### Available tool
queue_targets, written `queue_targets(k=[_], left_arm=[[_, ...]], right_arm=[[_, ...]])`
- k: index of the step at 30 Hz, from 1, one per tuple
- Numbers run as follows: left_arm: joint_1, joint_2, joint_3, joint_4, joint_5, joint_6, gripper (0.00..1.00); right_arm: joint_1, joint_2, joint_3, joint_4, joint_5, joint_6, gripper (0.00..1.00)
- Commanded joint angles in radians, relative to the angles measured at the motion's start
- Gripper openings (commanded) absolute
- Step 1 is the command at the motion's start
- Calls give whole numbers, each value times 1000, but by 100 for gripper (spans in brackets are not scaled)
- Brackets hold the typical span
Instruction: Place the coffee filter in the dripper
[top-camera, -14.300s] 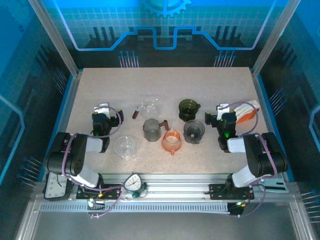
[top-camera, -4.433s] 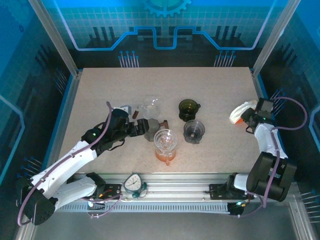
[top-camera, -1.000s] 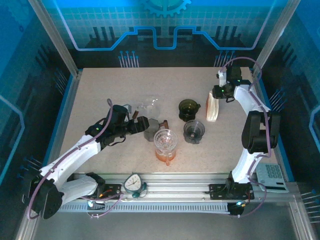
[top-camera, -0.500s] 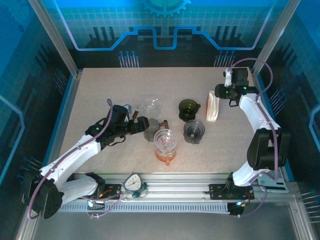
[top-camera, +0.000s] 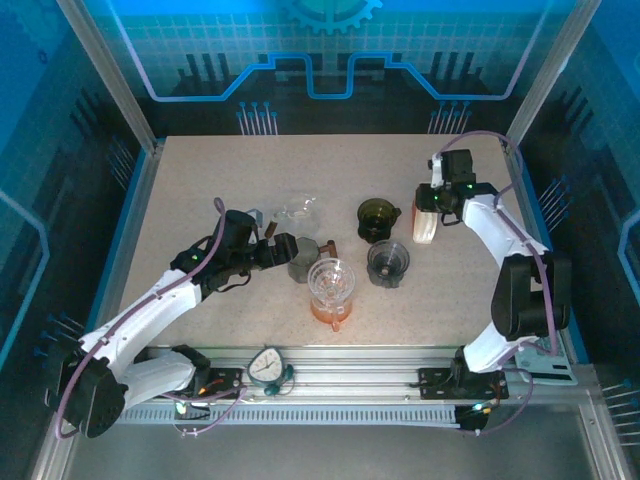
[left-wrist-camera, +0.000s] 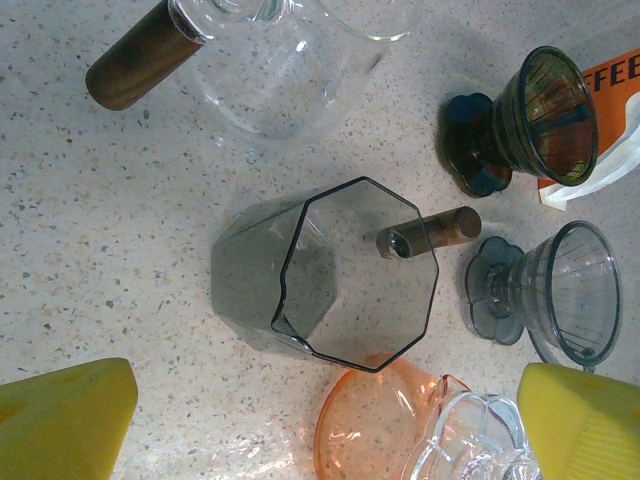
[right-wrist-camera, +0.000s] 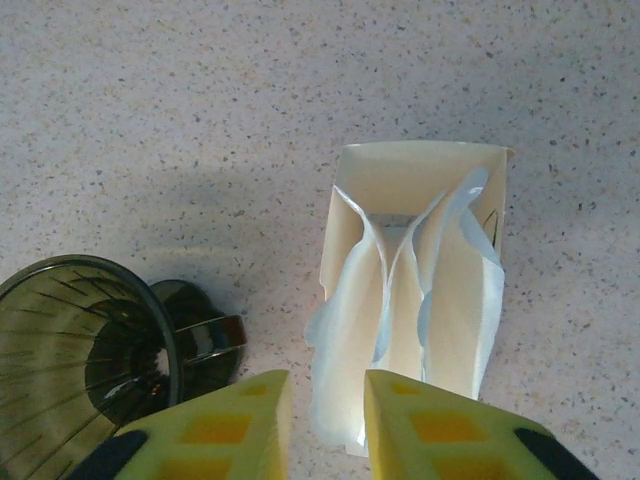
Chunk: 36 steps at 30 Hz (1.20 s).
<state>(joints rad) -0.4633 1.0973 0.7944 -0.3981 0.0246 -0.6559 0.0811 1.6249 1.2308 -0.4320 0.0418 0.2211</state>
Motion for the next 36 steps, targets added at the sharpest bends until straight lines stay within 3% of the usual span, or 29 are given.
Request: queue_targets(k=[1, 25, 36], left_arm=[[10, 10, 8, -19, 20, -24, 99], [13, 13, 6, -15, 23, -22, 99], [12, 16, 5, -13, 23, -22, 99]], right_arm=[[9, 29, 33, 4, 60, 26, 23], [-6, 90, 57, -23, 155, -14, 14], [-9, 96, 63, -25, 147, -26, 0]])
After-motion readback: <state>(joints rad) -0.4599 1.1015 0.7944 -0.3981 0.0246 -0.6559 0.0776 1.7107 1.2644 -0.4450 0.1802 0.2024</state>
